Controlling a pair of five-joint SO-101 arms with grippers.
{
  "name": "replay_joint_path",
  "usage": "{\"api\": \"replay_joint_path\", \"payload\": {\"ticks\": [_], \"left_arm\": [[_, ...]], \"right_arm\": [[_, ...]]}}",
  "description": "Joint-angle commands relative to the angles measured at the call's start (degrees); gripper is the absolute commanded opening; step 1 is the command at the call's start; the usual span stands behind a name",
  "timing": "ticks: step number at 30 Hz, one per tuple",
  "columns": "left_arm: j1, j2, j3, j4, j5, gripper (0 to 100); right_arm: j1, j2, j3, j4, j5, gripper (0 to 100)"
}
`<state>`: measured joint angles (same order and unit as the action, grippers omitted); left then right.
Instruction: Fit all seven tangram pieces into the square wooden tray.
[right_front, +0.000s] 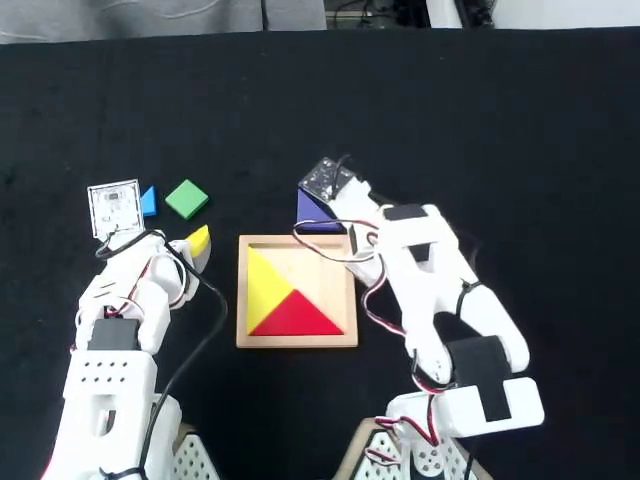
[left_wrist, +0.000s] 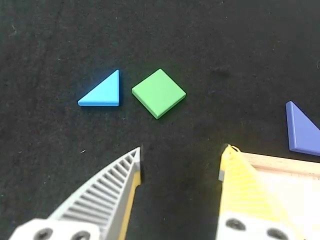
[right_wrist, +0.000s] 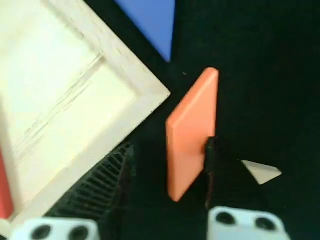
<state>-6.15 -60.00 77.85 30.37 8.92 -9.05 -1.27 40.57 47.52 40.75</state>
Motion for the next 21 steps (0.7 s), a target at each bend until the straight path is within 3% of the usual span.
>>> {"api": "replay_joint_path", "payload": {"ticks": [1,16,21], "left_arm": [[0.48,-0.97,-0.48,-1.23,0.35,25],[0.48,-0.97,-0.48,-0.97,0.35,25],[0.48,-0.97,-0.48,-1.14,0.35,25]], "right_arm": [[0.44,1.89,-2.51,1.85,2.2,15.1],[0.62,12.35,-14.2,10.37,-0.09,11.9],[4.31,12.35,-14.9,10.81,-0.35,10.1]]}}
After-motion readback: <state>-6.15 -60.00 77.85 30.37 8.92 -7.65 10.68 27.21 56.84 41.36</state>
